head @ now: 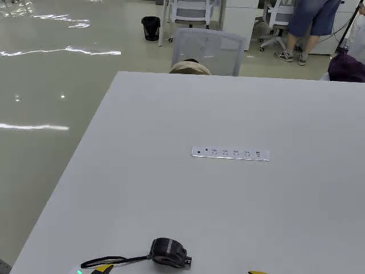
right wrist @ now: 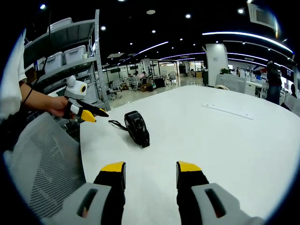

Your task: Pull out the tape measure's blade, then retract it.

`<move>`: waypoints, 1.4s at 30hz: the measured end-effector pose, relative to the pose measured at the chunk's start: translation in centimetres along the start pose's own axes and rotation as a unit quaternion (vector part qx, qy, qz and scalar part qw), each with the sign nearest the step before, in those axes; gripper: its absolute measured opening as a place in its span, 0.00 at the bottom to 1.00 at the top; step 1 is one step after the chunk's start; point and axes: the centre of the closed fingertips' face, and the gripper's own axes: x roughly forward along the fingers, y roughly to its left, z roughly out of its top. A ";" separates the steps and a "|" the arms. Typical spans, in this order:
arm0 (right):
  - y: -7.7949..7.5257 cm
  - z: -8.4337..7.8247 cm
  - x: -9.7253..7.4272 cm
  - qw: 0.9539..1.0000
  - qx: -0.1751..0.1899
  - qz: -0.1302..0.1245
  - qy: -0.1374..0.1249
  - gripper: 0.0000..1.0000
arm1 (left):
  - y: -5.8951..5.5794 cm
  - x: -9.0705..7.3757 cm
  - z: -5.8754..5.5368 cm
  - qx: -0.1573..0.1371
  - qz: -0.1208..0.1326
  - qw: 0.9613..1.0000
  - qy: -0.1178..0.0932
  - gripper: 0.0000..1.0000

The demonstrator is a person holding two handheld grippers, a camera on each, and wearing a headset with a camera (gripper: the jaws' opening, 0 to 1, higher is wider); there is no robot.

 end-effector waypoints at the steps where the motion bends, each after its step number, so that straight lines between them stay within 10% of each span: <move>1: 0.1 0.1 -0.1 1.000 0.000 -0.001 0.000 0.43 | 0.1 -0.1 0.0 -0.001 0.001 1.000 -0.003 0.76; 42: 0.7 -0.9 -3.0 0.999 0.017 -0.033 -0.001 0.52 | 2.7 -3.7 -1.8 -0.012 0.032 0.999 -0.015 0.83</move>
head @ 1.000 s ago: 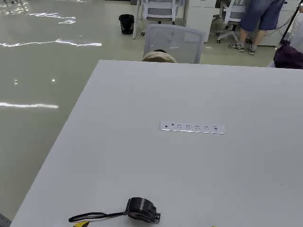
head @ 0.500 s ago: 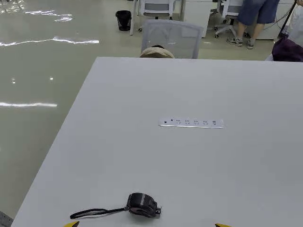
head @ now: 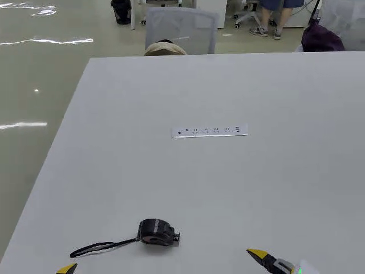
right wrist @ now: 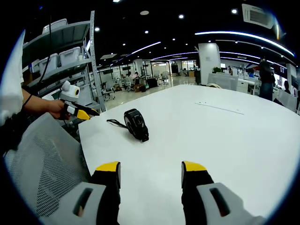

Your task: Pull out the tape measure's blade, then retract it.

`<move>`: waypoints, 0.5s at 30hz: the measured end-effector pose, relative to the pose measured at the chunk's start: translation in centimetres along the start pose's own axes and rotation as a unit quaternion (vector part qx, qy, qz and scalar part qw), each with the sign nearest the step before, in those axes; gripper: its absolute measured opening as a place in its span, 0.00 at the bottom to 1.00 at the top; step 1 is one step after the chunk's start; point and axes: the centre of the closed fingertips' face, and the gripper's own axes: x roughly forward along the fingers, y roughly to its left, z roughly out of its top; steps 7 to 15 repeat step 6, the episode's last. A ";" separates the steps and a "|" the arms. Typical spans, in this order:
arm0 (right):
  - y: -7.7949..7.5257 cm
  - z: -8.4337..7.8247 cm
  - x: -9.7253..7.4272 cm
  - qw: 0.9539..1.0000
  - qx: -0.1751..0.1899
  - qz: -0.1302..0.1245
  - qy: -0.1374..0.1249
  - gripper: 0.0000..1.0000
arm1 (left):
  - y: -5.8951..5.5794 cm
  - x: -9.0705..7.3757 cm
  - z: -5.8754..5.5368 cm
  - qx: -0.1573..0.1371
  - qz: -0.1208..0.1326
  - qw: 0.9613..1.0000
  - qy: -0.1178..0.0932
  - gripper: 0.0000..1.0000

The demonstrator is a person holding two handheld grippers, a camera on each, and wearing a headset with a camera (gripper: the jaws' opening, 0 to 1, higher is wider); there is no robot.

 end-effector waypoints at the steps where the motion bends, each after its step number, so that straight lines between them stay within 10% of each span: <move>1: 0.0 0.0 -0.1 1.000 0.001 -0.001 0.000 0.52 | -0.1 0.0 0.0 0.002 0.000 1.000 0.001 0.83; 15: -0.3 -0.2 -0.6 1.000 0.001 -0.006 0.000 0.54 | -0.4 -0.2 -0.2 -0.002 -0.001 1.000 -0.001 0.83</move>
